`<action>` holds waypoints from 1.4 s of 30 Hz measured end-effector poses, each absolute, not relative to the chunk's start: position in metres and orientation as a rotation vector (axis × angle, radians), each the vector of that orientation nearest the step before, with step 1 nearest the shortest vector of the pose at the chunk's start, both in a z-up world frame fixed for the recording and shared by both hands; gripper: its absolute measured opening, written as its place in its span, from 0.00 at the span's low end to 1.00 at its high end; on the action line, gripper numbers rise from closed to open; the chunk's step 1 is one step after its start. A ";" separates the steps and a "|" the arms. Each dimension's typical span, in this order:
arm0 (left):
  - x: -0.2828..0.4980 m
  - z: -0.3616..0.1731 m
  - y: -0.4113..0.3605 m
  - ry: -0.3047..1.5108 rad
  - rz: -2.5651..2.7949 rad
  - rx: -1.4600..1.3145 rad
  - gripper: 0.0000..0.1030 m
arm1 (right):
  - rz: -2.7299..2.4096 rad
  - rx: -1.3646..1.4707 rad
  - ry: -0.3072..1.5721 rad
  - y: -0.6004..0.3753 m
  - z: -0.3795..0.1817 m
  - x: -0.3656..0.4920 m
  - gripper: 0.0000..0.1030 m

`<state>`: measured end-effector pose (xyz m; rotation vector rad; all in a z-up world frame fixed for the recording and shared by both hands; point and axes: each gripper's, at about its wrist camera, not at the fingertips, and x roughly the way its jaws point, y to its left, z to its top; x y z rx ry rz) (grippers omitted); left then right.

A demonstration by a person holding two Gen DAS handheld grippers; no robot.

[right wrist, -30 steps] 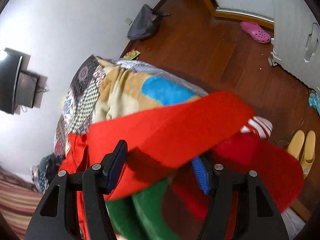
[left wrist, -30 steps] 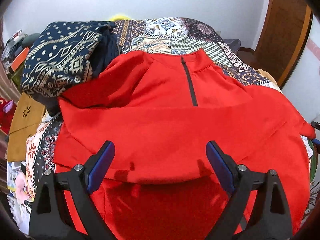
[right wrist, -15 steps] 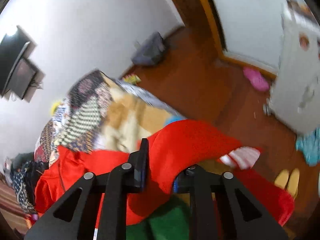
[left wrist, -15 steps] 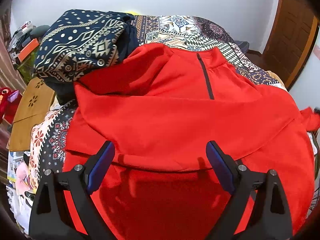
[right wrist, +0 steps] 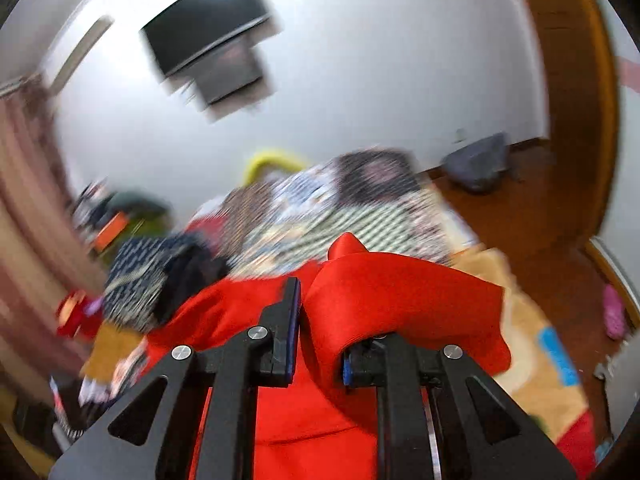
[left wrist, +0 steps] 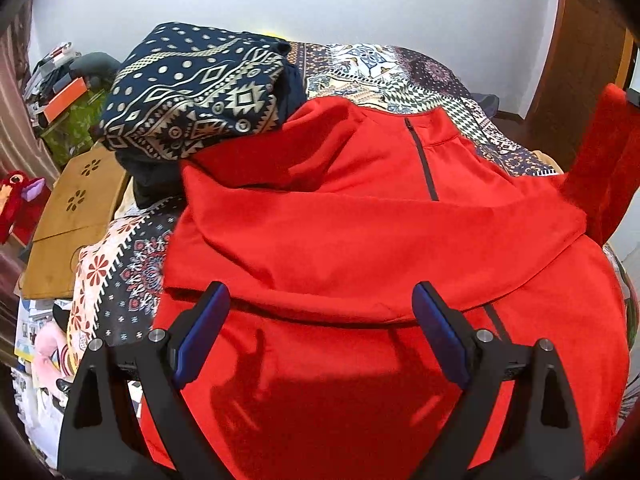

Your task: Fold large clothes

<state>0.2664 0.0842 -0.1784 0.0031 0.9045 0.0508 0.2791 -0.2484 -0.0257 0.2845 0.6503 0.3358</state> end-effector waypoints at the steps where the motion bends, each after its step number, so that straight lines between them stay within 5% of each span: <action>1: 0.265 -0.179 0.086 0.906 0.053 0.001 0.90 | 0.363 0.267 0.677 -0.238 -0.034 0.279 0.14; 13: 0.262 -0.176 0.092 0.927 0.041 -0.019 0.90 | 0.534 0.117 1.103 -0.170 -0.135 0.273 0.19; 22: 0.308 -0.152 0.031 0.923 -0.126 0.017 0.90 | 0.359 0.154 0.921 -0.248 -0.093 0.248 0.52; 32: 0.387 -0.143 -0.076 0.953 -0.379 0.166 0.90 | 0.096 0.250 0.852 -0.341 -0.083 0.233 0.54; 42: 0.480 -0.228 -0.133 1.347 -0.550 -0.112 0.85 | 0.054 0.335 0.905 -0.371 -0.107 0.229 0.54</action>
